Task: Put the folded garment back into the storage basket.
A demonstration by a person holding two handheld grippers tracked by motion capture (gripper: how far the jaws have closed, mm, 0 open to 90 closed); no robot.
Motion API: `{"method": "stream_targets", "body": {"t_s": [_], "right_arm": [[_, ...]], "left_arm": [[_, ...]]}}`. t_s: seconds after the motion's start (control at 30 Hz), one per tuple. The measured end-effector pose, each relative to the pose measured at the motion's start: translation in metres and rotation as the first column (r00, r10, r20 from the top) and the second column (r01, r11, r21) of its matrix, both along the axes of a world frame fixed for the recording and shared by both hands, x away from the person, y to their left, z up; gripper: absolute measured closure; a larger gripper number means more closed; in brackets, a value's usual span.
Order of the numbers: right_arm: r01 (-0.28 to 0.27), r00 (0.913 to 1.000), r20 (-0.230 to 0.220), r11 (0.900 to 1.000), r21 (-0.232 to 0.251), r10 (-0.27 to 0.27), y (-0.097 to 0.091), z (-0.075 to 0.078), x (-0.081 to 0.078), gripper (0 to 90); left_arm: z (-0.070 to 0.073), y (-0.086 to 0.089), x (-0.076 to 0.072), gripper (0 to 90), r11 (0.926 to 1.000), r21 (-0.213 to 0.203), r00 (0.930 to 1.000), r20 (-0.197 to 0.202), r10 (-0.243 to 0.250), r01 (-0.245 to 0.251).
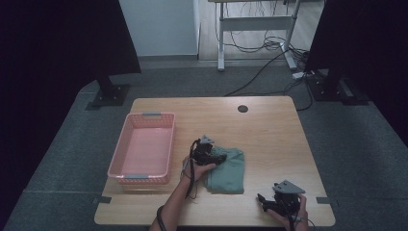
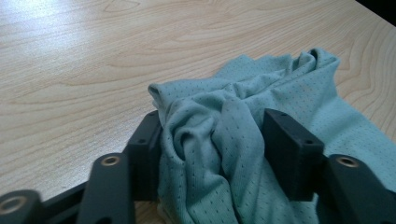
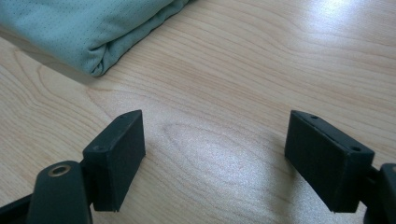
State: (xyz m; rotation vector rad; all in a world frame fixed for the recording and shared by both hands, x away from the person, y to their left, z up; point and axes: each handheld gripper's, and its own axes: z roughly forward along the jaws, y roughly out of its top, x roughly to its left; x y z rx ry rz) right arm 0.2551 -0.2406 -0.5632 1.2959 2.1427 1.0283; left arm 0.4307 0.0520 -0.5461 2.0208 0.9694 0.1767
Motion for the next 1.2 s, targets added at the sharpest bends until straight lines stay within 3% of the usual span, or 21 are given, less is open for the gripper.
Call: {"method": "stream_targets", "body": {"t_s": [0.27, 0.6, 1.2], "right_arm": [[-0.001, 1.0, 0.0, 1.0, 0.0, 0.001, 0.0, 0.0, 0.0, 19.9], [0.0, 1.0, 0.0, 1.0, 0.0, 0.0, 0.0, 0.0, 0.0, 19.9], [0.0, 1.0, 0.0, 1.0, 0.0, 0.0, 0.0, 0.0, 0.0, 19.9]], "left_arm": [[0.002, -0.002, -0.008, 54.2, 0.9996, 0.011, 0.9989, 0.041, 0.024, -0.025], [0.004, -0.005, -0.015, 57.3, 0.9983, 0.023, 0.9958, 0.075, 0.051, -0.053], [0.012, -0.004, -0.024, 62.2, 0.9974, 0.015, 0.9953, 0.068, 0.069, -0.071]]}}
